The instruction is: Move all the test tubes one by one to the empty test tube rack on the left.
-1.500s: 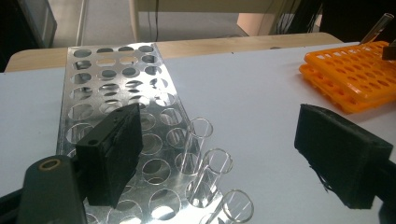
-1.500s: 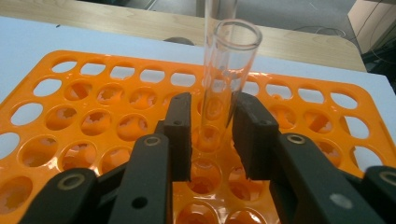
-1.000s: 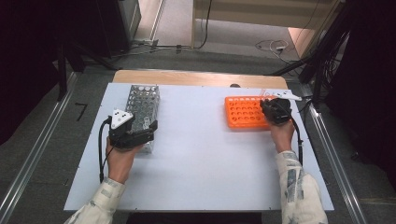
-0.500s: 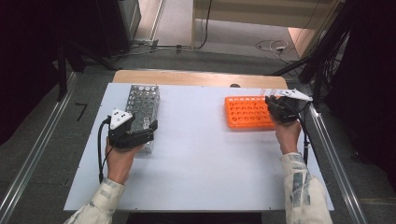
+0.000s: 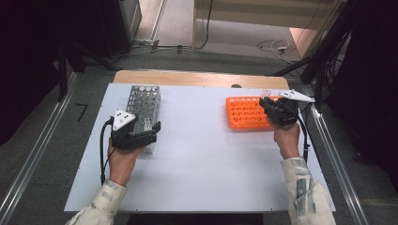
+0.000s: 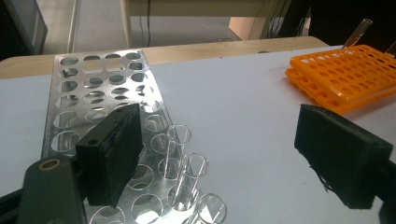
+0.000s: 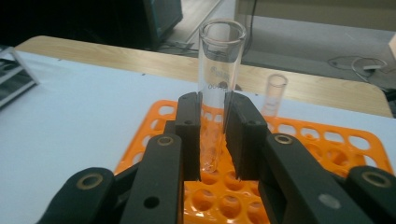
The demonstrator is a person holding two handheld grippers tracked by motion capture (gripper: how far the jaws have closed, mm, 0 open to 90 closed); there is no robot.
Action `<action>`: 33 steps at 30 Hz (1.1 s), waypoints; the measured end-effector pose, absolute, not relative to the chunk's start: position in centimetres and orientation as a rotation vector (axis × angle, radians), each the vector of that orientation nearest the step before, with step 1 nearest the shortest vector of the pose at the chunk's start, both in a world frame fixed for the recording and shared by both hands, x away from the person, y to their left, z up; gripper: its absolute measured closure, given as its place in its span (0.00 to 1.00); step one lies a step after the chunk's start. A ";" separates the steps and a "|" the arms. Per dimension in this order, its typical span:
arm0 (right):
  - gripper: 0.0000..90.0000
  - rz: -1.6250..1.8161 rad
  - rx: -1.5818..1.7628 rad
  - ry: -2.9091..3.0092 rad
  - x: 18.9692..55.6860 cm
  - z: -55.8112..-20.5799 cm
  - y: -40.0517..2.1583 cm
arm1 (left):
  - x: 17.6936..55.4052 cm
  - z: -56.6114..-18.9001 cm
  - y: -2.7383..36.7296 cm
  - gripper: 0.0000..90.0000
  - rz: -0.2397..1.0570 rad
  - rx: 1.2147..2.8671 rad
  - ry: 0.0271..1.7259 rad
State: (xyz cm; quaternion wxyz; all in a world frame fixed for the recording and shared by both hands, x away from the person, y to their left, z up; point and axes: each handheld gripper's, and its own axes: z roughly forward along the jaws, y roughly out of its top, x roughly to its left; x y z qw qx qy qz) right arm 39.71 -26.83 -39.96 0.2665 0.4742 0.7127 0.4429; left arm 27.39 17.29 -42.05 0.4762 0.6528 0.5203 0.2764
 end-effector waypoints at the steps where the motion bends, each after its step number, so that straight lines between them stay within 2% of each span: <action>1: 0.82 1.204 1.269 1.931 39.6 -39.9 -26.6 | 27.4 -42.1 17.2 0.17 0.673 1.595 1.271; 15: 0.82 1.294 1.144 2.102 37.8 -39.8 -22.0 | 27.2 -41.9 16.9 0.17 0.646 1.598 1.254; 33: 0.82 1.300 0.941 2.302 35.3 -41.8 -15.3 | 27.0 -41.8 15.7 0.17 0.625 1.627 1.215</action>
